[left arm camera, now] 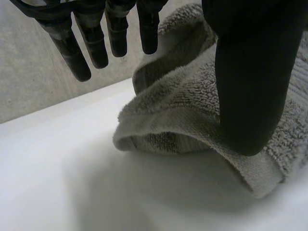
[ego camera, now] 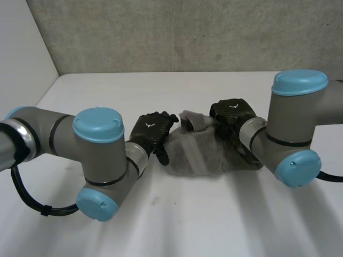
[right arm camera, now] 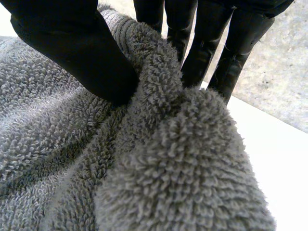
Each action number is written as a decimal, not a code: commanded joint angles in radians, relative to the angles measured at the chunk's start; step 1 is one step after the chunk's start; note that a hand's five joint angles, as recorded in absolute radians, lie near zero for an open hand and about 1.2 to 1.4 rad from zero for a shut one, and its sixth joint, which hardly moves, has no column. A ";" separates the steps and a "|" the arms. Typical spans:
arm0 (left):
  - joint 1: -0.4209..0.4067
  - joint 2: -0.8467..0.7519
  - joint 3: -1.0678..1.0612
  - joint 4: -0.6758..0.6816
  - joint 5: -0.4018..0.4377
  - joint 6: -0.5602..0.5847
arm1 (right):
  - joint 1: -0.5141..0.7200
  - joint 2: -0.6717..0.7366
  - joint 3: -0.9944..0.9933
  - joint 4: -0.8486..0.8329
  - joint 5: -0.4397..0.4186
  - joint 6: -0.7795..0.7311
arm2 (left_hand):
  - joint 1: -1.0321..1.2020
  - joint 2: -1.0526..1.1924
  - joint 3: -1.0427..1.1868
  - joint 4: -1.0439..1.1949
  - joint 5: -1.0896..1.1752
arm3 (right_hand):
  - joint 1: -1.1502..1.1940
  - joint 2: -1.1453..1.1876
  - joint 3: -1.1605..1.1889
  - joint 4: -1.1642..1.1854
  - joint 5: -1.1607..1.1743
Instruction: Fold the towel.
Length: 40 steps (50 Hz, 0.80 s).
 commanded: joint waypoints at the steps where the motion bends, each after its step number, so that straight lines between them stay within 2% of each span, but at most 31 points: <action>1: 0.002 -0.034 0.039 -0.003 -0.001 0.002 | 0.039 0.019 -0.023 -0.006 0.063 -0.050 | 0.057 0.055 0.055 0.056 0.058 | 0.023 0.192 0.184 0.181 0.201; 12: 0.002 -0.045 0.088 -0.006 -0.002 0.003 | 0.085 -0.012 -0.038 -0.008 0.129 -0.081 | 0.174 0.172 0.172 0.173 0.175 | 0.023 0.192 0.184 0.181 0.201; 25: 0.001 -0.048 0.104 -0.012 -0.010 0.002 | 0.079 -0.099 -0.003 -0.002 0.115 -0.082 | 0.163 0.161 0.161 0.162 0.163 | 0.023 0.192 0.184 0.181 0.201; 30: 0.002 -0.031 0.087 -0.024 -0.013 -0.001 | 0.075 -0.176 0.057 0.010 0.115 -0.088 | 0.157 0.155 0.155 0.156 0.157 | 0.023 0.192 0.184 0.181 0.201; 33: 0.004 0.003 0.071 -0.050 -0.022 -0.005 | 0.073 -0.233 0.106 0.081 0.098 -0.127 | 0.154 0.152 0.152 0.153 0.154 | 0.023 0.192 0.184 0.181 0.201; 34: 0.007 0.027 0.059 -0.067 -0.024 -0.006 | 0.067 -0.251 0.127 0.136 0.077 -0.171 | 0.151 0.149 0.149 0.150 0.152 | -0.037 0.132 0.124 0.121 0.141; 35: 0.007 0.027 0.059 -0.067 -0.024 -0.006 | 0.043 -0.265 0.149 0.186 0.051 -0.224 | 0.151 0.149 0.149 0.150 0.152 | -0.239 -0.069 -0.077 -0.081 -0.060; 36: 0.013 0.052 0.042 -0.078 -0.024 -0.008 | 0.043 -0.265 0.149 0.187 0.050 -0.225 | 0.148 0.146 0.146 0.147 0.149 | -0.241 -0.071 -0.079 -0.083 -0.062; 37: 0.018 0.075 0.022 -0.083 -0.022 -0.009 | 0.000 -0.274 0.170 0.225 0.032 -0.281 | 0.142 0.140 0.140 0.141 0.143 | -0.520 -0.350 -0.358 -0.362 -0.341; 38: 0.018 0.075 0.022 -0.083 -0.022 -0.009 | 0.000 -0.274 0.171 0.225 0.032 -0.282 | 0.142 0.140 0.140 0.141 0.143 | -0.522 -0.353 -0.361 -0.364 -0.344; 39: 0.019 0.098 0.007 -0.083 -0.021 -0.011 | -0.044 -0.280 0.184 0.256 0.018 -0.332 | 0.139 0.137 0.137 0.138 0.140 | -0.767 -0.597 -0.605 -0.609 -0.588; 40: 0.021 0.118 -0.007 -0.083 -0.019 -0.011 | -0.077 -0.286 0.186 0.262 0.009 -0.361 | 0.139 0.137 0.137 0.138 0.140 | -0.885 -0.716 -0.724 -0.727 -0.707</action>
